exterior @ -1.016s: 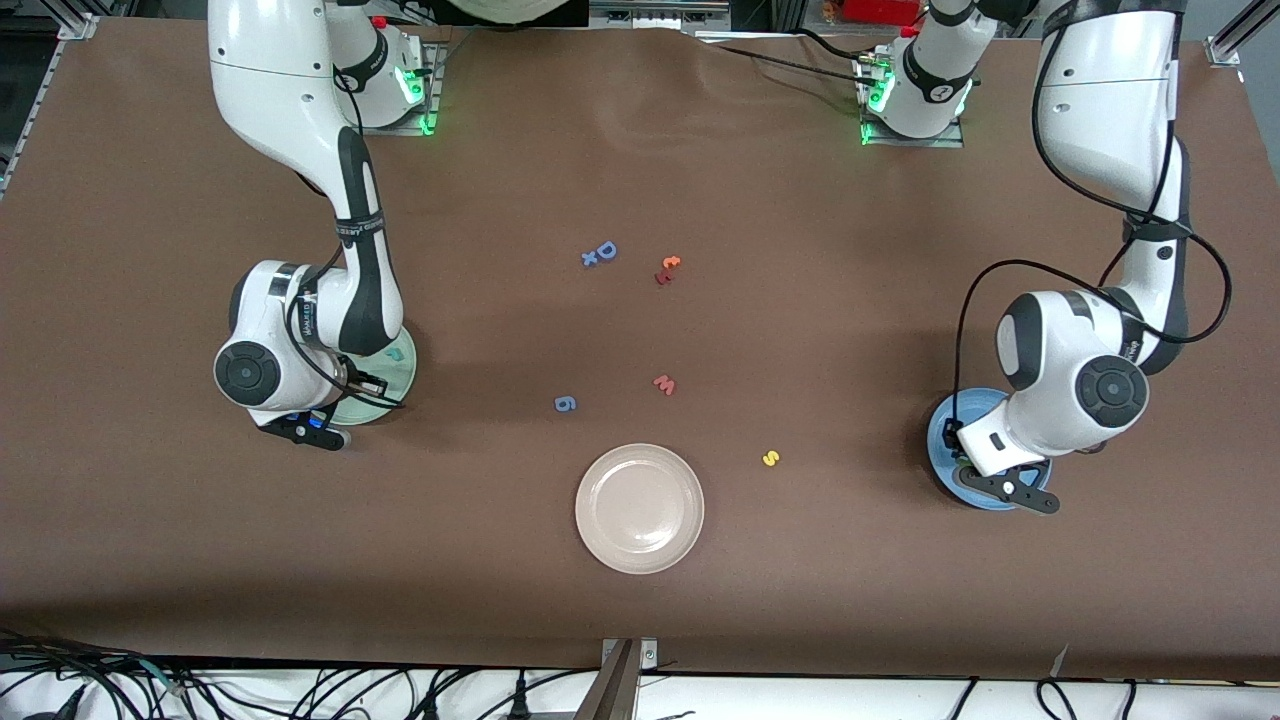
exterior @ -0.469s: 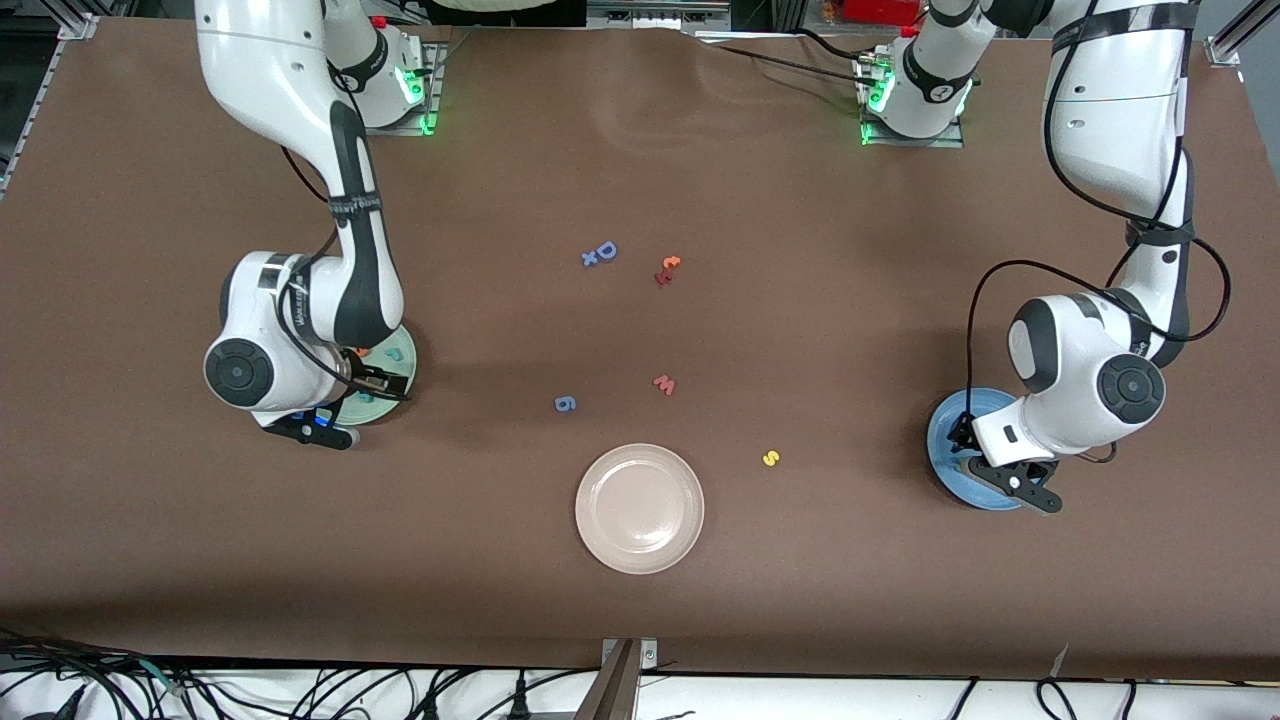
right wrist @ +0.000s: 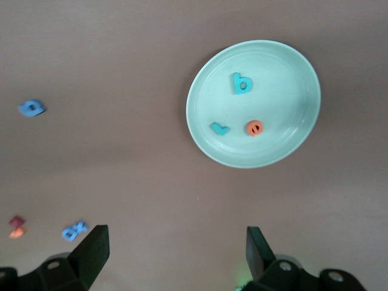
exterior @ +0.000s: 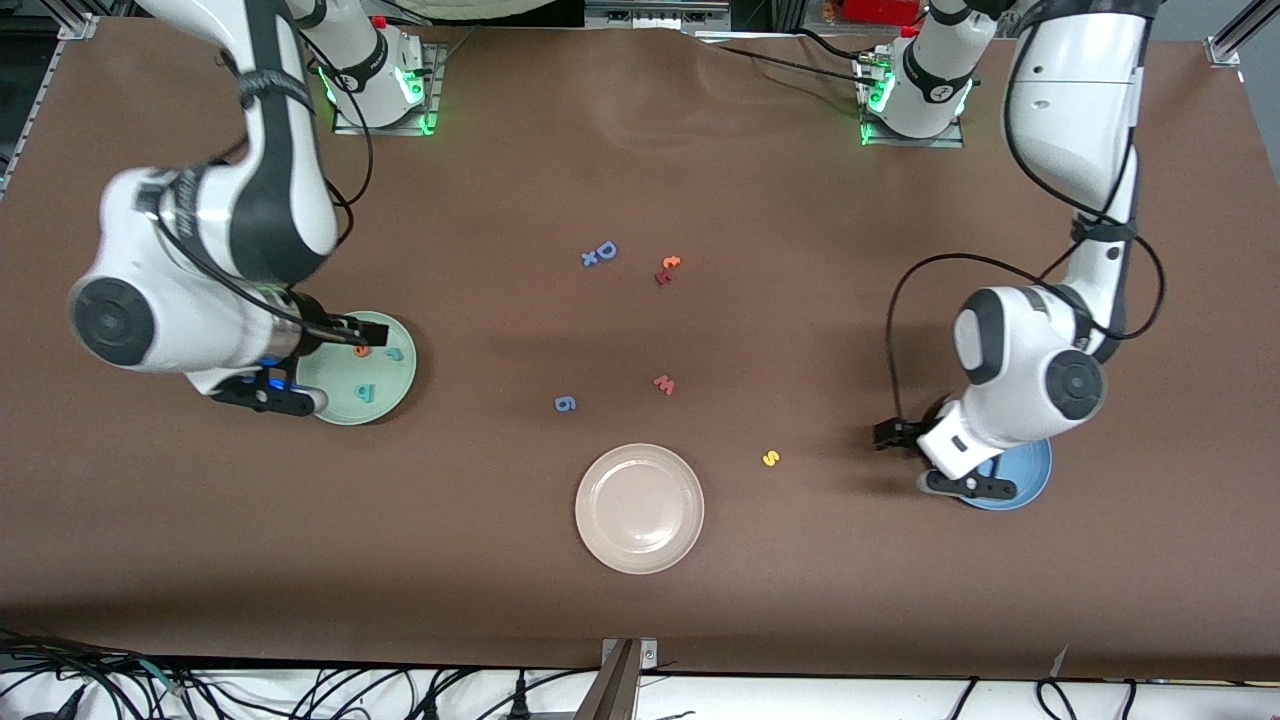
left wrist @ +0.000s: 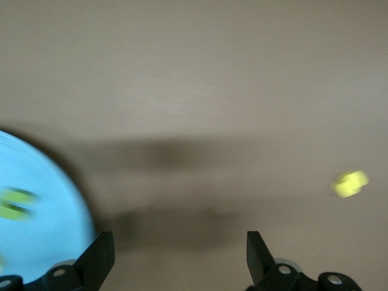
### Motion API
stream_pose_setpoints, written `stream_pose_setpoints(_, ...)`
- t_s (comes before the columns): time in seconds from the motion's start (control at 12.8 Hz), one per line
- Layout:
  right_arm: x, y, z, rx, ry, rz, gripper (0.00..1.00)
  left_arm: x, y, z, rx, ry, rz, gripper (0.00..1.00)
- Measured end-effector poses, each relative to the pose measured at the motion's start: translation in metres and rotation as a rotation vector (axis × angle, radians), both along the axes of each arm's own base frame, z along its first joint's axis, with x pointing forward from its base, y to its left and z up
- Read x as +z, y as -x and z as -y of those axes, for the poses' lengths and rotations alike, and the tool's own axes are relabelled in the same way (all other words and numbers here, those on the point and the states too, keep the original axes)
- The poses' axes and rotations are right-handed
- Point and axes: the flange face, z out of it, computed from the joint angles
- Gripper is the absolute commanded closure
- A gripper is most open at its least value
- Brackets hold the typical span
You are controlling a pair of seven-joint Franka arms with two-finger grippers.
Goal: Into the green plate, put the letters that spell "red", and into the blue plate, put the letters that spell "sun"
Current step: 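Retract the right arm to rest while the left gripper reaches the yellow s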
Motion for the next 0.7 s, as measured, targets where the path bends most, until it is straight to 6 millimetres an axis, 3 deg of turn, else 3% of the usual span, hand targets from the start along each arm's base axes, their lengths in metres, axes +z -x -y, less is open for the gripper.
stream_pose_setpoints(0.16,0.038,0.004,0.001,0.045,0.002,0.045,0.00,0.005,0.006,0.047,0.112,0.013,-0.019,0.04)
stream_pose_setpoints(0.31,0.079,0.014,0.006,0.090,0.032,0.104,0.00,0.008,0.014,0.087,0.076,0.006,-0.011,0.02)
stream_pose_setpoints(0.55,0.121,0.024,0.029,0.141,0.055,0.171,0.00,0.017,0.018,0.146,-0.108,-0.094,0.062,0.07)
stream_pose_setpoints(0.7,0.138,0.022,0.058,0.111,0.035,0.221,0.00,0.017,0.018,0.173,-0.287,-0.110,0.111,0.07)
